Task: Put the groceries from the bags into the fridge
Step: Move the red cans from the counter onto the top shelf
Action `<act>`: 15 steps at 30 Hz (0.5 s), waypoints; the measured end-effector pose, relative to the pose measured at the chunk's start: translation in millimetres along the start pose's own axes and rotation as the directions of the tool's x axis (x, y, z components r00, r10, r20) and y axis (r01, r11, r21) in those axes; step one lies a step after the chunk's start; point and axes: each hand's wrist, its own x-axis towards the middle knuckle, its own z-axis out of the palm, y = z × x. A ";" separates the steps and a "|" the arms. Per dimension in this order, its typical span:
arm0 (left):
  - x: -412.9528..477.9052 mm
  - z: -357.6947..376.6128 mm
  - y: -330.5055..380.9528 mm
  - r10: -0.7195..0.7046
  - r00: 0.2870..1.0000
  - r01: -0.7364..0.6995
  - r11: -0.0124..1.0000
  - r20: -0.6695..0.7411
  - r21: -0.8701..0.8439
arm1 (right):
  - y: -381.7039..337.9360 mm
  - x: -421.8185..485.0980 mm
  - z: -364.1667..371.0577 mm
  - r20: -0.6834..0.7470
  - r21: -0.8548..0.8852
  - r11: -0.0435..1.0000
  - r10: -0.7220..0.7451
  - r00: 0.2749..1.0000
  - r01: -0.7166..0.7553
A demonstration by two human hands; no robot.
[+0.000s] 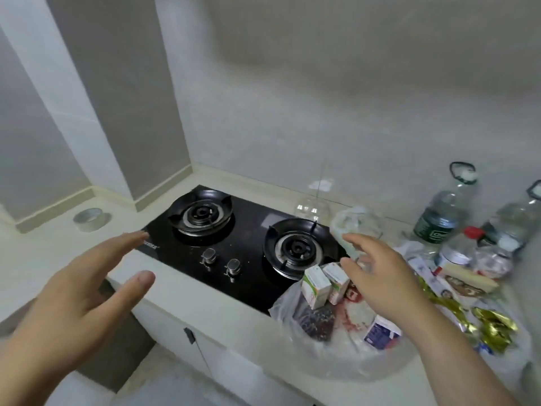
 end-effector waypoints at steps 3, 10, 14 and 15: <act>41.1 35.8 8.0 0.084 0.993 -0.076 0.993 0.087 -0.085 | 30.2 -0.7 -10.0 -0.088 0.009 0.988 0.151 0.985 -0.151; 123.2 119.0 -11.2 0.217 0.906 -0.130 0.960 0.364 -0.247 | 70.6 9.3 -3.0 -0.200 -0.007 0.902 0.422 0.884 -0.432; 156.7 162.0 -23.5 0.259 0.823 -0.125 0.951 0.505 -0.283 | 73.2 11.1 8.7 -0.241 -0.011 0.835 0.532 0.812 -0.551; 162.7 173.5 -24.3 0.271 0.804 -0.132 0.949 0.529 -0.285 | 73.6 10.2 11.1 -0.251 -0.016 0.823 0.547 0.799 -0.568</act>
